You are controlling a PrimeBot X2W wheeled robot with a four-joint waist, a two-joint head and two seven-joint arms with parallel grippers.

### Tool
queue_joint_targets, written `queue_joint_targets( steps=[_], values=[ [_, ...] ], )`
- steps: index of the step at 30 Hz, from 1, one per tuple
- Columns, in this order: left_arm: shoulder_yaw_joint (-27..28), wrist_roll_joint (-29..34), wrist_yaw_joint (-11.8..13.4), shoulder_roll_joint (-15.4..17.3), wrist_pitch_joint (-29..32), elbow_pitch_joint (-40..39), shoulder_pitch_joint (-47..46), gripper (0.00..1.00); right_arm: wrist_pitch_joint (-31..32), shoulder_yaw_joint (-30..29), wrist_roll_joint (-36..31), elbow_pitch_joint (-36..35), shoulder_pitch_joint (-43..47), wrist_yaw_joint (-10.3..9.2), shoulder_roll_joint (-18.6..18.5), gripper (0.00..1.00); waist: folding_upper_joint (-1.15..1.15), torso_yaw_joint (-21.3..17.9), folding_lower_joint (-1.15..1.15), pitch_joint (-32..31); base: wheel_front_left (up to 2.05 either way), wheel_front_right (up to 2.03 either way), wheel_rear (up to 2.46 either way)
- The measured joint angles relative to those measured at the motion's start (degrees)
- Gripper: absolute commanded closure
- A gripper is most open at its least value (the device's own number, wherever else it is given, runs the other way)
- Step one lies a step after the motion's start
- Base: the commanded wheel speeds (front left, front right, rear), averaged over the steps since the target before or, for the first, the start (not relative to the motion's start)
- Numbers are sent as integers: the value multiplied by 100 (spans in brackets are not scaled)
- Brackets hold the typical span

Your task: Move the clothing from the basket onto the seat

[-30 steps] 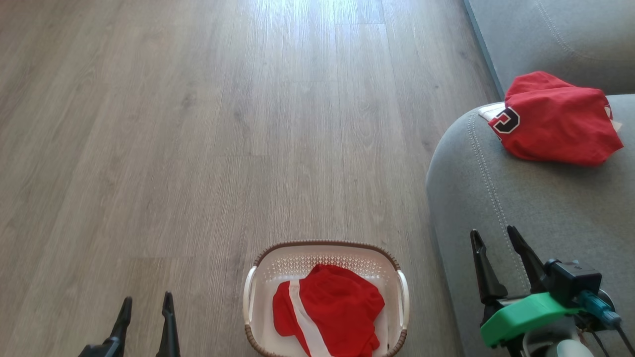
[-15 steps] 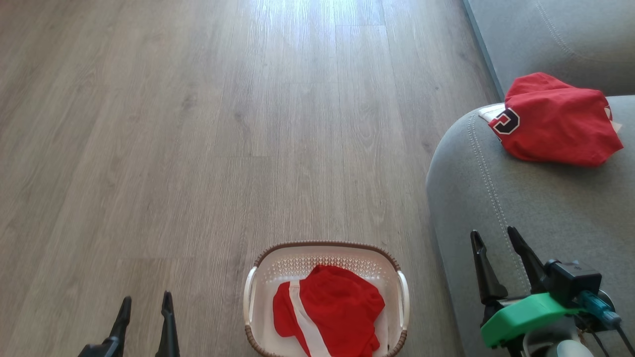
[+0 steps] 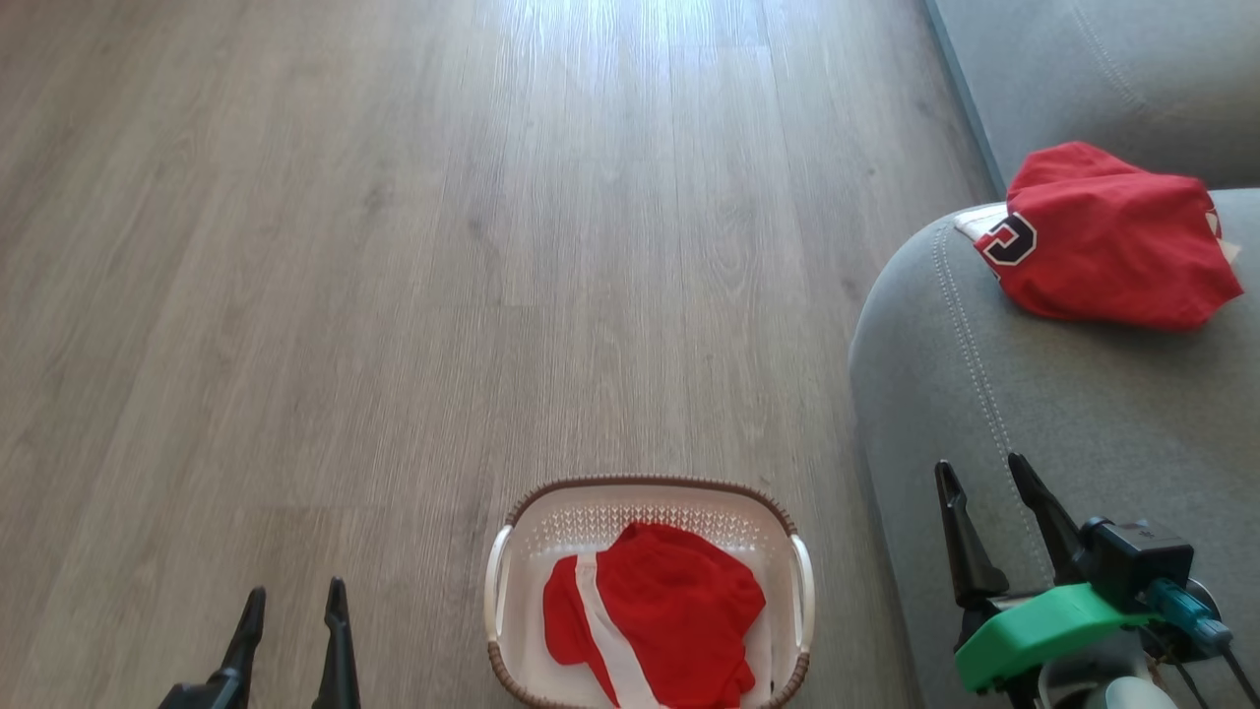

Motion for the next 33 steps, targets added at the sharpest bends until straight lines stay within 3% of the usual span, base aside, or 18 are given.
queue_joint_targets(
  steps=[8, 17, 26, 33],
  values=[
    [-223, 111, -119, -43, 60, 85, -162, 0, 0, -85, -114, -100, -30, 0, 8, 0, 0, -10, 0, 306, 0, 0, 0],
    [-557, 309, -436, -335, 119, 626, -1406, 0, -7, -140, -282, -549, -968, 0, 10, 0, 0, -116, 0, 1259, 0, 0, 0],
    [-1042, 513, -955, -883, 158, 1960, -2843, 0, -131, -174, -366, -789, -1992, 0, 8, 0, 0, -329, 0, 2473, 0, 0, 0],
    [-1414, 706, -1396, -1334, 158, 3474, -4070, 0, -198, -152, -424, -1205, -2596, 0, 4, 0, 0, -563, 0, 3492, 0, 0, 0]
  ],
)
